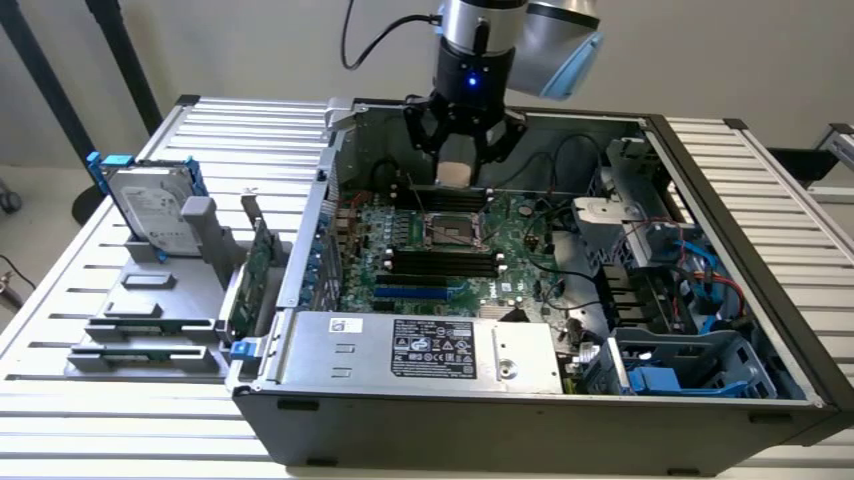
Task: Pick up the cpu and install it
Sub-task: 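Place the cpu into insertion slot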
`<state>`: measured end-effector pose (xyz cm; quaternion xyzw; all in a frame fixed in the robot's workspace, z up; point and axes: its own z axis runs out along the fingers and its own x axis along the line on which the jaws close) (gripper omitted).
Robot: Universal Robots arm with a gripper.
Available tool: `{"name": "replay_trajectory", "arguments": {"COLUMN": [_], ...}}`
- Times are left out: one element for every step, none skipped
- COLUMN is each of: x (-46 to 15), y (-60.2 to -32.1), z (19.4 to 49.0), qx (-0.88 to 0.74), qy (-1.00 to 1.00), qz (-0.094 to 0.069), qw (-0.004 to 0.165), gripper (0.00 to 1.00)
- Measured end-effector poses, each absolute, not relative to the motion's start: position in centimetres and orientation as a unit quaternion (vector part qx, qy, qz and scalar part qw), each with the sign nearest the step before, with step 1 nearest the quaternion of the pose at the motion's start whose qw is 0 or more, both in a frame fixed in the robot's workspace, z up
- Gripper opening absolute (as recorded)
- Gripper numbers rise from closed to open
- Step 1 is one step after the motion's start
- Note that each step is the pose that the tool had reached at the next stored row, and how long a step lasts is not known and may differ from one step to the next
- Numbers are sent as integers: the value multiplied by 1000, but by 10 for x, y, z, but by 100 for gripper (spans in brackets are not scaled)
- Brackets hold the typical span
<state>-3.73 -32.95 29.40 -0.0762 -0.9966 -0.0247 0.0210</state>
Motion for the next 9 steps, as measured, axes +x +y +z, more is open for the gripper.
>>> {"name": "replay_trajectory", "arguments": {"x": [-37, -37, -37, -37, -37, -37, -37, -37, -37], "y": [-330, -330, -330, -330, -330, -330, -330, -330, -330], "z": [294, 293, 293, 292, 291, 291, 291, 290, 290], "qx": [-84, -92, -101, -109, -118, -126, -134, -142, -151], "qy": [-996, -995, -994, -993, -992, -991, -990, -989, -988], "qz": [-25, -25, -25, -25, -25, -25, -25, -25, -25], "qw": [22, 23, 24, 25, 26, 26, 27, 28, 29], "gripper": [54, 54, 54, 54, 54, 54, 54, 54, 54]}}
